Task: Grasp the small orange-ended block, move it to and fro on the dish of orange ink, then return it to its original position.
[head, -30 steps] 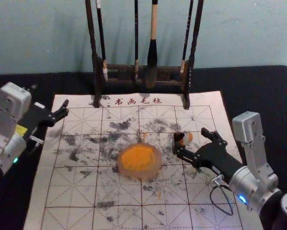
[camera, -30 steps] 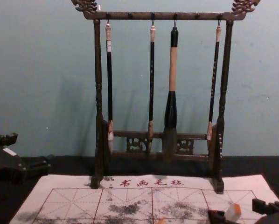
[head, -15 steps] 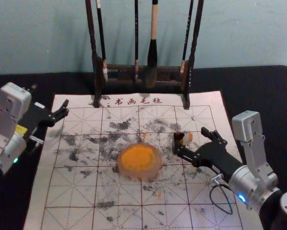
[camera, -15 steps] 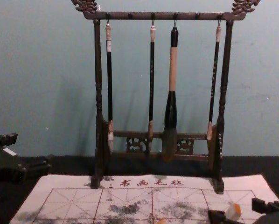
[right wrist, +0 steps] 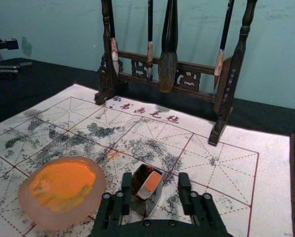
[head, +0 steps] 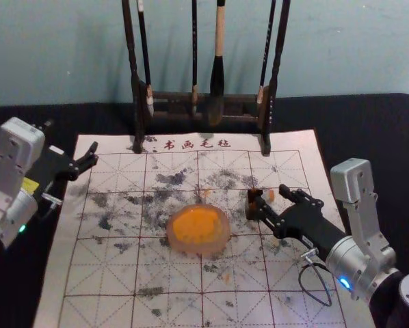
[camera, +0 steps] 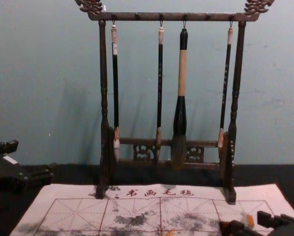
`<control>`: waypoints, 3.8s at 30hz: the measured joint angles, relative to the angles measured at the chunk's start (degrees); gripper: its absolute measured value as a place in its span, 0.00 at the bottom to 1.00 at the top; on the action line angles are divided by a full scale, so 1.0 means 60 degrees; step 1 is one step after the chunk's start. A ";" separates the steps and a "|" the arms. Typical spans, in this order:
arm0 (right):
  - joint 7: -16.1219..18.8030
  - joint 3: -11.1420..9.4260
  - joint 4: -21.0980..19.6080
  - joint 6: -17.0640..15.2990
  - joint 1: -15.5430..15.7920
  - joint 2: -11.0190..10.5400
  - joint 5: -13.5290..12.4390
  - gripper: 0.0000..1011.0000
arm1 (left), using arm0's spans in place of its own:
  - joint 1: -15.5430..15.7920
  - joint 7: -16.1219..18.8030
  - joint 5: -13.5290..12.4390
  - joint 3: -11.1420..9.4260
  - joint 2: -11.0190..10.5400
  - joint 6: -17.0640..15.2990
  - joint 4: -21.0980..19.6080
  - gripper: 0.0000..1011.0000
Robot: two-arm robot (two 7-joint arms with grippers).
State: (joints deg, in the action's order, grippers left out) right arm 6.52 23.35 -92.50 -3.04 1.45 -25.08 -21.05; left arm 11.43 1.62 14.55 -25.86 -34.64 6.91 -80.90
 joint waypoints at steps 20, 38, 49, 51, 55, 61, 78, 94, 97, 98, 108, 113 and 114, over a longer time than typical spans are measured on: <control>0.0002 0.0001 -0.0005 0.0007 -0.0001 -0.0006 -0.0008 0.16 | 0.0000 0.0000 0.0000 0.0000 0.0000 0.0000 0.0000 0.99; 0.0303 -0.0190 -0.0079 0.0011 0.0047 0.0075 -0.0041 0.14 | 0.0000 0.0000 0.0000 0.0000 0.0000 0.0000 0.0000 0.99; 0.0762 -0.0591 -0.0635 -0.0639 0.0065 0.0111 -0.0173 0.13 | 0.0001 0.0000 0.0000 0.0000 0.0000 0.0001 0.0000 0.99; 0.0833 -0.0658 -0.0772 -0.0838 0.0031 0.0066 -0.0162 0.13 | 0.0001 0.0000 0.0000 0.0000 0.0000 0.0000 0.0000 0.99; 0.1021 -0.0773 -0.0991 -0.1042 -0.0050 -0.0068 -0.0069 0.13 | 0.0001 0.0000 0.0000 0.0001 0.0000 0.0000 0.0000 0.99; 0.1570 -0.0954 -0.1259 -0.1123 -0.0261 -0.0386 0.0094 0.13 | 0.0000 0.0000 0.0000 0.0000 0.0000 0.0001 0.0000 0.99; 0.4011 -0.0028 -0.0227 -0.0726 -0.2243 -0.0977 0.0433 0.13 | 0.0000 0.0000 0.0000 0.0000 0.0000 0.0000 0.0000 0.99; 0.5740 0.1679 0.1134 -0.1368 -0.4354 -0.0871 0.0625 0.13 | 0.0001 0.0000 0.0000 0.0000 0.0000 0.0000 0.0000 0.99; 0.5989 0.2018 0.1378 -0.1323 -0.4680 -0.0848 0.0807 0.13 | 0.0001 0.0000 0.0000 0.0001 0.0000 0.0000 0.0000 0.99; 0.6029 0.2096 0.1428 -0.1299 -0.4756 -0.0842 0.0853 0.13 | 0.0000 0.0000 0.0000 0.0000 0.0000 0.0000 0.0000 0.99; 0.6203 0.2833 0.2027 -0.1016 -0.5328 -0.0708 0.1258 0.13 | 0.0000 0.0000 0.0000 0.0001 0.0001 0.0000 0.0000 0.99; 0.6202 0.2998 0.2147 -0.0951 -0.5396 -0.0705 0.1351 0.13 | 0.0000 0.0000 0.0000 0.0001 0.0000 0.0000 0.0000 0.99; 0.6195 0.3043 0.2183 -0.0934 -0.5418 -0.0700 0.1392 0.13 | 0.0001 0.0000 0.0000 0.0000 0.0000 0.0000 0.0000 0.99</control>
State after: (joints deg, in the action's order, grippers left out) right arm 43.69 41.61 -79.40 -8.65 -31.05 -29.28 -12.70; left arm 11.43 1.62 14.55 -25.86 -34.64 6.91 -80.90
